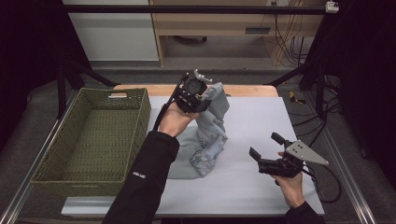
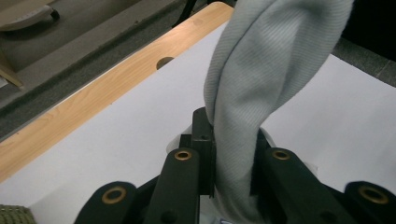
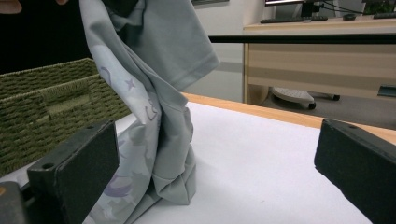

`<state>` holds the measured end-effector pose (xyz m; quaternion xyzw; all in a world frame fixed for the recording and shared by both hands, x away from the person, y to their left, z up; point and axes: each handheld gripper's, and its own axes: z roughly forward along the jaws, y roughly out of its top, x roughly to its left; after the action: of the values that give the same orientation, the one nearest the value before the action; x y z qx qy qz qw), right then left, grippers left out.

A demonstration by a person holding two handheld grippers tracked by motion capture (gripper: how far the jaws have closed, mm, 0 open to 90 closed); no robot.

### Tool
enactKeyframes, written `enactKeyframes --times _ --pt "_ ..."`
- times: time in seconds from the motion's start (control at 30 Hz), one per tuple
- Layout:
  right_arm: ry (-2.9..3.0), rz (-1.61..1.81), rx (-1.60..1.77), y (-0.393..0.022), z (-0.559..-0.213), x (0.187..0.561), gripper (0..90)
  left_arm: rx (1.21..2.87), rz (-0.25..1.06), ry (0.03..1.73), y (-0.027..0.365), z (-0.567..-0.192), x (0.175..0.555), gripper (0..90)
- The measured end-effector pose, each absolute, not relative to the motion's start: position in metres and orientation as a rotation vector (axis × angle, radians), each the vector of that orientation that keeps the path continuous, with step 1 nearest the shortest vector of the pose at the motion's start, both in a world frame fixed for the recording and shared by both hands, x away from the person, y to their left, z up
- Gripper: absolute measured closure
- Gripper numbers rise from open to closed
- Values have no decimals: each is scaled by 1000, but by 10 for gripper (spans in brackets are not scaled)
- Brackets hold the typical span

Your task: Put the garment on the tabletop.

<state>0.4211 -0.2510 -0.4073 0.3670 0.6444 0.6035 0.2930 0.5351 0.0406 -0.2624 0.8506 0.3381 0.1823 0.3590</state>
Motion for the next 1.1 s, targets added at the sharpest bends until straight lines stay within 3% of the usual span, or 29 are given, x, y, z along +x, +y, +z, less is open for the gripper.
enactKeyframes --times 0.7,0.8,1.0,1.1 --pt "1747 1591 969 -248 -416 419 5 2208 378 873 44 -352 519 762" --pt "1749 1596 982 -246 -416 419 5 2202 364 875 45 -363 517 670" --pt "1759 1597 979 -244 -418 419 5 2097 371 862 56 -352 508 266" --pt "1754 1596 974 -244 -419 420 5 2056 414 861 61 -343 502 110"
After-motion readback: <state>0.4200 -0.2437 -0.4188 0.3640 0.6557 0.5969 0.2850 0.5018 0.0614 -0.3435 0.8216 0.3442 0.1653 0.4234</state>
